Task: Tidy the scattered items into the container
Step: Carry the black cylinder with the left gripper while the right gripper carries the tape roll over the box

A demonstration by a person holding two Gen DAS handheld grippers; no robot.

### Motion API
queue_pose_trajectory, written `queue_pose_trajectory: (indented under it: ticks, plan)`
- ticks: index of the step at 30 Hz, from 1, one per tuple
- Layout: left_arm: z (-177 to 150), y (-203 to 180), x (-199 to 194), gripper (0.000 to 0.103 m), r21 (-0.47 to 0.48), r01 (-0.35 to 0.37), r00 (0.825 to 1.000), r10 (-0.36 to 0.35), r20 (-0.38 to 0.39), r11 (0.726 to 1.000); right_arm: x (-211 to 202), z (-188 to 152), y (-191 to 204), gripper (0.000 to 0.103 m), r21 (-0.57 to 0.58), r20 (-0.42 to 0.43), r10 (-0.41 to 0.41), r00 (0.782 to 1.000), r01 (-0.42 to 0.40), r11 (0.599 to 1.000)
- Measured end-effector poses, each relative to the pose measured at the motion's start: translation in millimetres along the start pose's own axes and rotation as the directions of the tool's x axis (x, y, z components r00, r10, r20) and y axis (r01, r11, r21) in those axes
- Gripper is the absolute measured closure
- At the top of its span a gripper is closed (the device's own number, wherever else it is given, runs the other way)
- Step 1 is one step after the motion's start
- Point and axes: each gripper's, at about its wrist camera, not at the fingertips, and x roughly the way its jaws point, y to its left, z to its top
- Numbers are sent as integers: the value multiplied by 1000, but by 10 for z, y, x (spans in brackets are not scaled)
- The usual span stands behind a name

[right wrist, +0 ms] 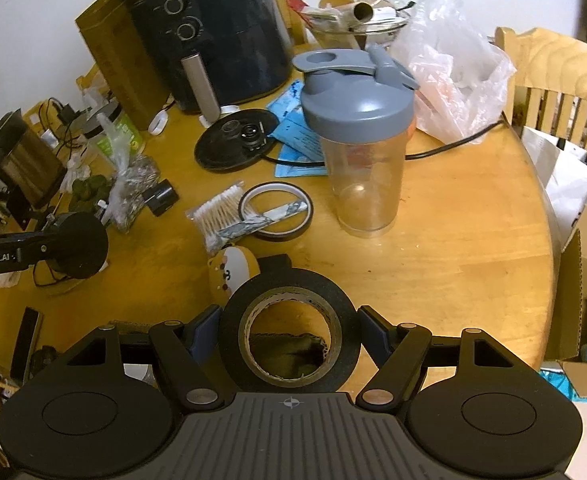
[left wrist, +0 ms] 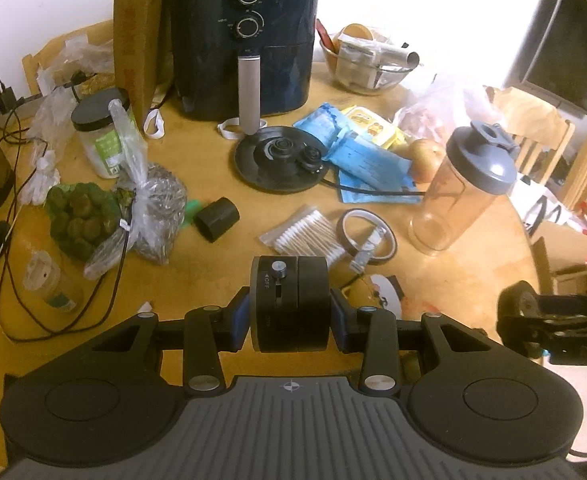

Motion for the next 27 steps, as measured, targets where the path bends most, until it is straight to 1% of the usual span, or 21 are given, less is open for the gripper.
queue_pose_trajectory:
  ticks: [7,15,22,27]
  plan:
    - [-122,-31,-97,64,-33,11,1000,-11,-5,999,-70,-20,66,28,-39,-2,12,1000,-12,999]
    - [-272,-108,-139,64,-39,28,999,-29,-28,999,-126,-65,80,28,-57,-7,19,1000,-19,998]
    - [-455,-187,-100,64,-22,36,996,-38,-82,999,-92,-152,114,28,-74,-32,30,999,-32,997]
    - [-601,-272,-43,64,33,56,990,-52,-130,998,-38,-221,149,28,-90,-61,43,997,-48,995]
